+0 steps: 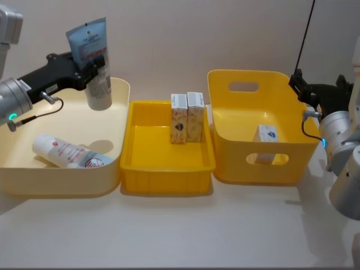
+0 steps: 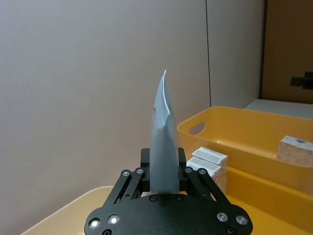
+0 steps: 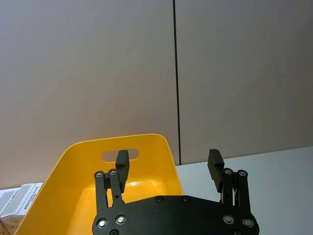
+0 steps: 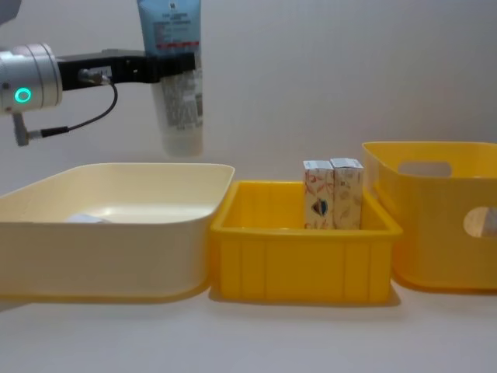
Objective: Bimanual collaborative sorting of washing and personal care products
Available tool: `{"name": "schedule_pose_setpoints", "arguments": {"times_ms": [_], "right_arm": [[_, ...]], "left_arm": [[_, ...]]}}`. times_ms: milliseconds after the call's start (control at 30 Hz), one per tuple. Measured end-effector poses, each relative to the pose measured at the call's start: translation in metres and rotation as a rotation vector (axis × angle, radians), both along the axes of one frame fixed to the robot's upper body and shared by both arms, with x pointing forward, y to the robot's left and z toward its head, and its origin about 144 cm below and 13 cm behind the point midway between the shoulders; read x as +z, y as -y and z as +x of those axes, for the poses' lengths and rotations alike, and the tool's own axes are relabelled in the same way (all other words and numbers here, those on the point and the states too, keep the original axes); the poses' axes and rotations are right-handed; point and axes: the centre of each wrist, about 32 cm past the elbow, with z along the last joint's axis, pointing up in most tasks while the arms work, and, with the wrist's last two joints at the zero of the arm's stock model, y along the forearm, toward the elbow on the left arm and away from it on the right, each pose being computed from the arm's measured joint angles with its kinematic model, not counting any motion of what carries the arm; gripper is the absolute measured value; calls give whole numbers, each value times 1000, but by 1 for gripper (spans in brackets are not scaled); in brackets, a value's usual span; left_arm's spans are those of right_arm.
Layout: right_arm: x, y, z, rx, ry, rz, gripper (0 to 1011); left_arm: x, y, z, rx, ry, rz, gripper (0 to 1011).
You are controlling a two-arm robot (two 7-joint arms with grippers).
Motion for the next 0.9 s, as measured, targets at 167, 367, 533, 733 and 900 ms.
{"name": "schedule_pose_setpoints", "arguments": {"times_ms": [167, 367, 533, 733, 900], "right_arm": [[0, 0, 0, 0, 0, 0, 1001], [0, 0, 0, 3, 1, -1, 1001], [0, -3, 0, 32, 10, -15, 1001], [0, -5, -1, 90, 22, -34, 1001], [0, -7, -3, 145, 31, -45, 1001]], "left_arm": [[7, 1, 9, -40, 30, -12, 278], [17, 3, 23, -93, 65, -27, 278], [23, 4, 36, -134, 87, -37, 278], [23, 2, 50, -162, 100, -49, 278], [21, 3, 60, -190, 98, -57, 277]]}}
